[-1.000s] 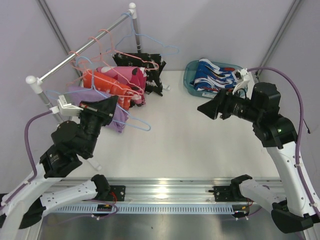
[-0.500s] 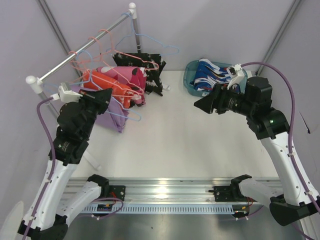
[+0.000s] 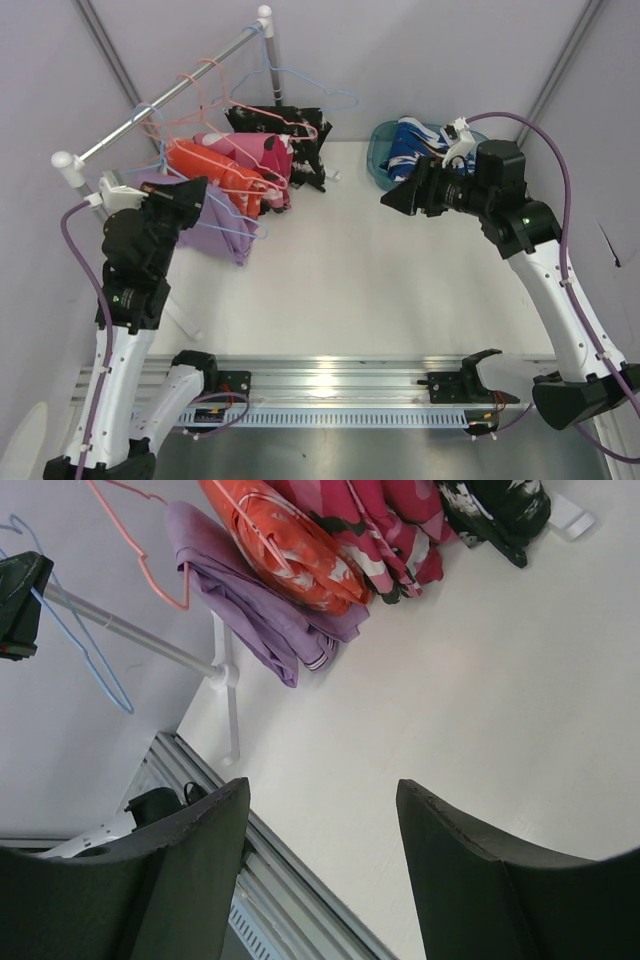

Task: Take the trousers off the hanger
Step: Hang the hanger back to the clothesline with the left arm

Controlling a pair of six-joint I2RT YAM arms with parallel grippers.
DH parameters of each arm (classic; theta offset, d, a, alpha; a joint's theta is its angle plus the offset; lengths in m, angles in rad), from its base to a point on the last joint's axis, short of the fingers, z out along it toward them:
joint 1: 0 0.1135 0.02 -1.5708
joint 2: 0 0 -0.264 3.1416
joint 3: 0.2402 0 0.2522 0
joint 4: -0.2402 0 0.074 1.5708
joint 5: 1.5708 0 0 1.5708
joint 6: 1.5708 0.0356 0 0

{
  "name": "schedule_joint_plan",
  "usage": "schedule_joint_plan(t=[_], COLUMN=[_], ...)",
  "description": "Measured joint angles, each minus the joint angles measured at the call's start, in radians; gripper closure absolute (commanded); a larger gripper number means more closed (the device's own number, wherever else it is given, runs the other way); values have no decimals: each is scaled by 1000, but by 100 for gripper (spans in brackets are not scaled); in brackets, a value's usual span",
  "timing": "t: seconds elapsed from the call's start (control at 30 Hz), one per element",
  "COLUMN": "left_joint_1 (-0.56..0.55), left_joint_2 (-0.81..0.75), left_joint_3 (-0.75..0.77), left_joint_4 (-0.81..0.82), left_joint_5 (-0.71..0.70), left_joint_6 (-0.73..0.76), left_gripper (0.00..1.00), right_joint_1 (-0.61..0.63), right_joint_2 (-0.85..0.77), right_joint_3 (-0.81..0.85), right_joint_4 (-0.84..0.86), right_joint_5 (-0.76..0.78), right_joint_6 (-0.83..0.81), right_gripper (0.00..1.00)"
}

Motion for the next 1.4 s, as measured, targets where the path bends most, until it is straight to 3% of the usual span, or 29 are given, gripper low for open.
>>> schedule_joint_plan(t=[0.2, 0.5, 1.0, 1.1, 1.2, 1.3, 1.4], left_joint_1=[205, 413, 451, 454, 454, 455, 456], left_joint_2=[31, 72, 35, 11, -16, -46, -68], left_joint_3=[0, -29, -61, -66, -66, -66, -53], left_joint_4=[24, 80, 63, 30, -7, -48, -98], left_joint_5=[163, 367, 383, 365, 337, 306, 275], left_joint_6=[0, -24, -83, -93, -98, -98, -89], left_gripper=[100, 100, 98, 94, 79, 71, 57], right_joint_1=[0, 0, 0, 0, 0, 0, 0], right_joint_2=[29, 45, 67, 67, 67, 68, 72], right_joint_3=[3, 19, 30, 32, 32, 32, 37], right_joint_4=[12, 19, 27, 27, 27, 27, 27], right_joint_5=[-5, -4, -5, -6, -11, -13, -13], right_joint_6=[1, 0, 0, 0, -2, -5, -14], right_gripper=[34, 34, 33, 31, 27, 24, 23])
